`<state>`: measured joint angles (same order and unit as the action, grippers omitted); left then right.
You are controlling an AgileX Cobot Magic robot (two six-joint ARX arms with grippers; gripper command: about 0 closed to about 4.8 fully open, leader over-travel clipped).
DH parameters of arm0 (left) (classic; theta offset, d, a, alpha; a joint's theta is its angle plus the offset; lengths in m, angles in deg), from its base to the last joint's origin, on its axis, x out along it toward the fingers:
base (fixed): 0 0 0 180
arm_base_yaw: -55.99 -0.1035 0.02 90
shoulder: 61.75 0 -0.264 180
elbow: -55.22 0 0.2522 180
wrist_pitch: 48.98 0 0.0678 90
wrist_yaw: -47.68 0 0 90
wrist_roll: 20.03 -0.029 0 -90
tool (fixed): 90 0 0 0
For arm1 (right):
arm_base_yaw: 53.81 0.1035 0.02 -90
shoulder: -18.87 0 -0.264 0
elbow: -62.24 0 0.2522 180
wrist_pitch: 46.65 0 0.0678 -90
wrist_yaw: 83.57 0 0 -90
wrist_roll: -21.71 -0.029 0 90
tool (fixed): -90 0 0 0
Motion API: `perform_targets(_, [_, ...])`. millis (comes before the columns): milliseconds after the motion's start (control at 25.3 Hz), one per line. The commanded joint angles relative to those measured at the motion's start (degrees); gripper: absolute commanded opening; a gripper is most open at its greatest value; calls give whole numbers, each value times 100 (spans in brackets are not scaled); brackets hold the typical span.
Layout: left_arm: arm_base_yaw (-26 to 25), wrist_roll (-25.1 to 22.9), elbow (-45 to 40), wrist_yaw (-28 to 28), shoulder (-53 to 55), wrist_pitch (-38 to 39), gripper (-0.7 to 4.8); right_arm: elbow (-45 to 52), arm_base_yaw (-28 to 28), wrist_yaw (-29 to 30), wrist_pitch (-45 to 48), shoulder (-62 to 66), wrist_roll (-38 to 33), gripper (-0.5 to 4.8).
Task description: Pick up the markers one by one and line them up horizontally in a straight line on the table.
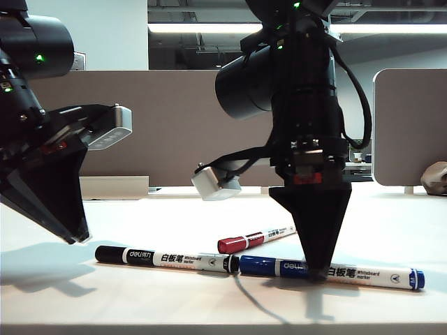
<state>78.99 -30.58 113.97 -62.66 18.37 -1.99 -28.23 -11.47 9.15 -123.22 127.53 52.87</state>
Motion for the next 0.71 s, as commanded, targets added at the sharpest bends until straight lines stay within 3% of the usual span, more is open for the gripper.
perform_targets(40, [-4, -17, 31, 2, -24, -26, 90, 4, 7, -22, 162, 9, 20, 129])
perform_targets(79, [-4, -17, 28, 2, -24, -31, 90, 4, 7, -22, 157, 9, 17, 150])
perform_targets(711, [-4, -15, 31, -2, -24, -166, 90, 4, 39, -2, -31, 9, -96, 149])
